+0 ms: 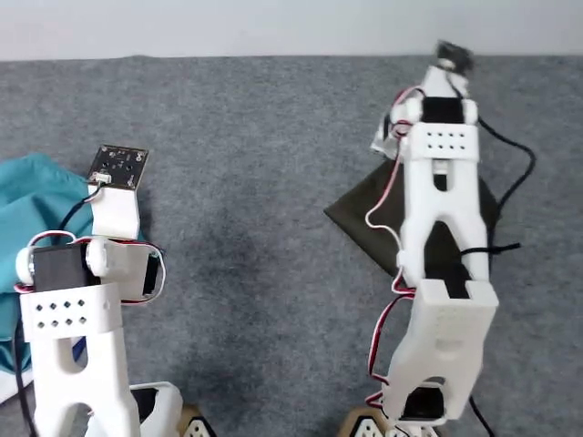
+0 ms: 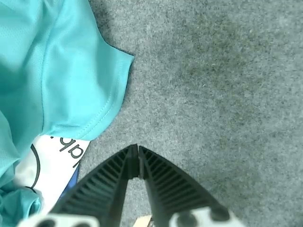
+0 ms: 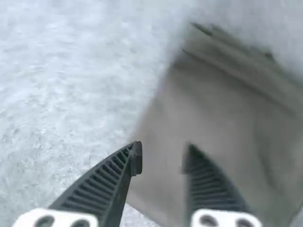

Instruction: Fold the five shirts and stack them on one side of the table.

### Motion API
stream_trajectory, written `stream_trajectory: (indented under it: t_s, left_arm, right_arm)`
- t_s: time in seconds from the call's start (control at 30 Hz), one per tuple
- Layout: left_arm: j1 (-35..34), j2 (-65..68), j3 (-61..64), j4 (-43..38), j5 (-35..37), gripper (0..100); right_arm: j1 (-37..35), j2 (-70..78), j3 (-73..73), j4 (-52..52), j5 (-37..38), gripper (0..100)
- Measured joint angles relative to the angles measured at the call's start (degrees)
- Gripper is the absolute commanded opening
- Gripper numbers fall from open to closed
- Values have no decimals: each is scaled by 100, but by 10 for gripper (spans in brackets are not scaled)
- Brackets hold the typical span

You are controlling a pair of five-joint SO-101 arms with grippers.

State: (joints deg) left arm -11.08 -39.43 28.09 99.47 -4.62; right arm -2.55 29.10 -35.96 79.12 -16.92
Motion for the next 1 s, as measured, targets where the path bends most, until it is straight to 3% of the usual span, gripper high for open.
stream_trajectory:
  t_s: [0.27, 0.47, 0.77, 1.0]
  left_arm:
    - [0, 0, 0, 0, 0, 5]
    - [0, 0, 176, 0, 0, 5]
    - [0, 0, 255, 0, 0, 5]
    - [0, 0, 255, 0, 0, 5]
  right_arm:
    - [422, 360, -70, -976, 1319, 25]
    - [818, 1046, -70, -1477, 1433, 28]
    - [598, 2066, -70, -2725, 2013, 25]
    - [501, 2075, -519, -2787, 2084, 25]
